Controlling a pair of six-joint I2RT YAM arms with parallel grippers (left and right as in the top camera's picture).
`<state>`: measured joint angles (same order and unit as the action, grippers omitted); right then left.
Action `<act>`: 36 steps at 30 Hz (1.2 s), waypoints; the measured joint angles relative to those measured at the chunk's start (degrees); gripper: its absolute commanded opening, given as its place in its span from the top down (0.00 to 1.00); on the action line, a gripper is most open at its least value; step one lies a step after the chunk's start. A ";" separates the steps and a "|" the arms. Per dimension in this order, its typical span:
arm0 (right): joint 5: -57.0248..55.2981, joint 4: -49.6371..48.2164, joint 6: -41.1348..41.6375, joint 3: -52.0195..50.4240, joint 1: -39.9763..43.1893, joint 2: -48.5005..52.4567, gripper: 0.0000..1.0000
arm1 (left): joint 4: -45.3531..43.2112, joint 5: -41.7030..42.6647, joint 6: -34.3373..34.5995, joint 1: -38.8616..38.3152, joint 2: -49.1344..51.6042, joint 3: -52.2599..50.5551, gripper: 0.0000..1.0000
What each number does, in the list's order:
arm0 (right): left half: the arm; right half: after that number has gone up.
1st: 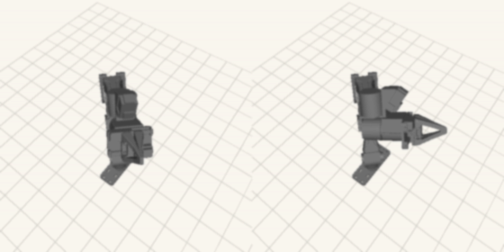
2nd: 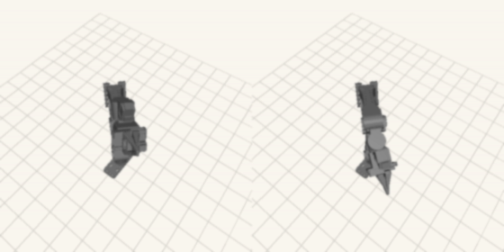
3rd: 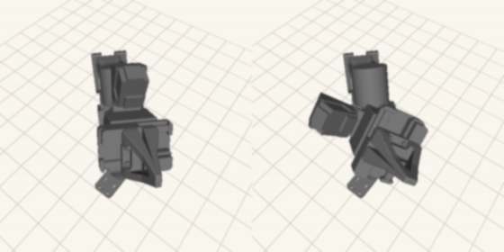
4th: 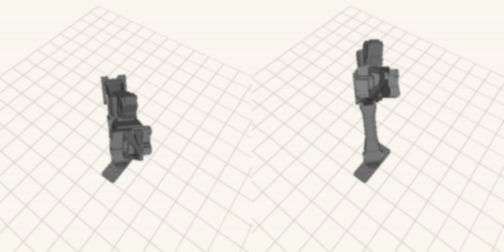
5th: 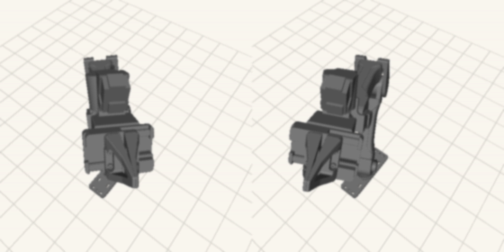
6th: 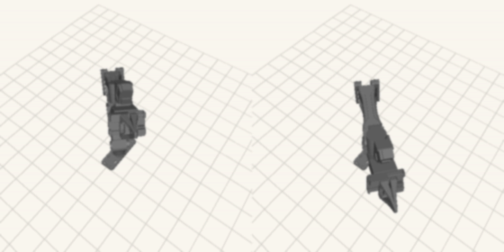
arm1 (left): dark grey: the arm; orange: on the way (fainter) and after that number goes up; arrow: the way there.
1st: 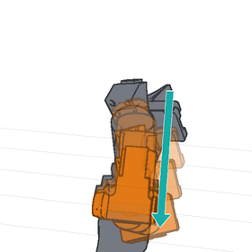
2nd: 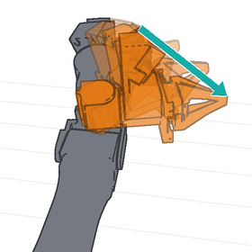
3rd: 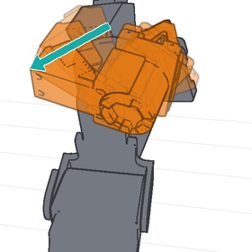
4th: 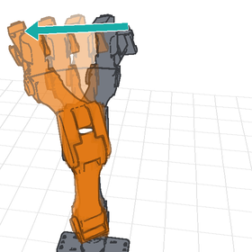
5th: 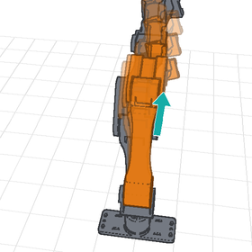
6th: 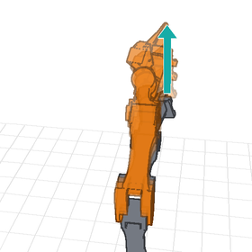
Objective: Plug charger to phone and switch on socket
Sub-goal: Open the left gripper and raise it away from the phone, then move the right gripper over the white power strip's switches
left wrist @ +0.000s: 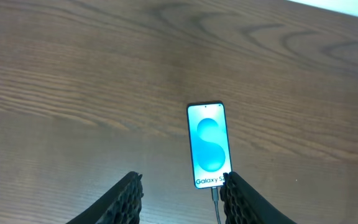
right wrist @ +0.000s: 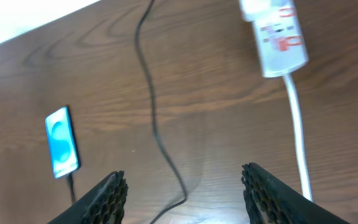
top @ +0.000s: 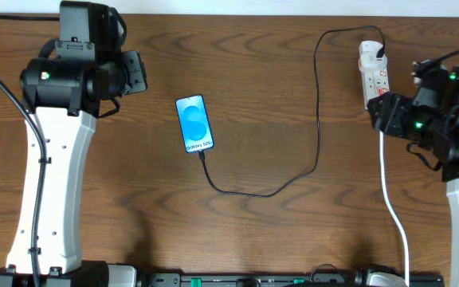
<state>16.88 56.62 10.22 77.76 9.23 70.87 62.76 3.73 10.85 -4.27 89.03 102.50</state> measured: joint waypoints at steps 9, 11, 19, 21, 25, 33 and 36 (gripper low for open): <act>-0.13 -0.61 -0.04 0.15 7.61 1.49 0.37 | 3.26 -2.47 1.84 0.44 -1.36 3.91 0.56; 0.24 -1.07 -0.24 0.15 9.22 2.43 0.37 | 4.76 -3.32 2.29 1.55 -1.81 4.96 0.56; 1.14 -4.24 -1.99 0.17 13.31 7.02 0.26 | 5.57 -4.70 3.10 4.83 -2.67 6.62 0.41; 1.29 -5.20 -2.54 0.17 13.31 7.91 0.25 | 5.55 -4.74 3.10 4.81 -2.67 6.62 0.36; 1.40 -7.80 -3.37 0.17 13.31 9.81 0.34 | 5.33 -5.03 3.32 4.83 -2.67 6.62 0.28; 1.53 -12.48 -3.67 0.20 13.40 13.73 0.59 | 5.27 -5.25 3.56 4.83 -2.67 6.62 0.05; 1.53 -14.29 -3.63 0.20 13.40 15.85 0.67 | 5.25 -5.22 3.54 4.81 -2.67 6.62 0.04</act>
<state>18.41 42.33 6.59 77.95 22.63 86.72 68.01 -1.50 14.39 0.54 86.37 109.12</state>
